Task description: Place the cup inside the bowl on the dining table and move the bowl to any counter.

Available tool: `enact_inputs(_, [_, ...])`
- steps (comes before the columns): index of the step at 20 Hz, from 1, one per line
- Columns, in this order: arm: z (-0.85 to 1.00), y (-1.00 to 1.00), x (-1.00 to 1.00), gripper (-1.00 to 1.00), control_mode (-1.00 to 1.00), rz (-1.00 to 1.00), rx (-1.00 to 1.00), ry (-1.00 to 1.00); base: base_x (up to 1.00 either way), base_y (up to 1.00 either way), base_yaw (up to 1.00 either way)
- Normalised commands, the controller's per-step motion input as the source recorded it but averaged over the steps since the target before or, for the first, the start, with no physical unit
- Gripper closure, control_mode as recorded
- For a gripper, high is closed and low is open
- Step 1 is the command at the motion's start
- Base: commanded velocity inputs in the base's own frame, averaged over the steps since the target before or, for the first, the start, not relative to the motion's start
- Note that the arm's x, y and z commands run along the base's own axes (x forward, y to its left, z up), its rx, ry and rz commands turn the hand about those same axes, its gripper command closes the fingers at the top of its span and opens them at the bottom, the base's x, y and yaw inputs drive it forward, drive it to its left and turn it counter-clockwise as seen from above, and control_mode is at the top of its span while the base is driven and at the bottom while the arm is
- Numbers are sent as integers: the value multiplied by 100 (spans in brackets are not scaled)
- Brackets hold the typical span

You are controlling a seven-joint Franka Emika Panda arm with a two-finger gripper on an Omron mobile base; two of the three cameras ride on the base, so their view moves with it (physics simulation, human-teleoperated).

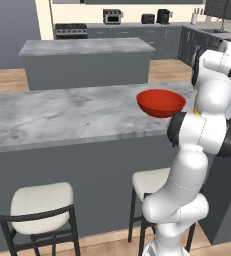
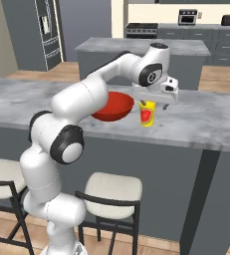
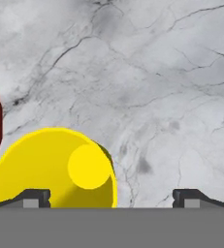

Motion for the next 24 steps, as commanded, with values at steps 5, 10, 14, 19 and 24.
enact_inputs(5, [-5, 0, -2, -100, -100, 0, 0, 0, 0, 0, 0])
enact_inputs(10, [-4, 0, 0, -100, -100, 0, 0, 0, 0, 0, 0])
enact_inputs(14, [-15, 0, 0, -100, -100, 0, 3, -1, 0, 0, 0])
enact_inputs(19, [-3, 0, 0, 100, -100, 0, 0, 0, 0, 0, 0])
enact_inputs(24, [0, 0, 0, 100, -100, 0, 0, 0, 0, 0, 0])
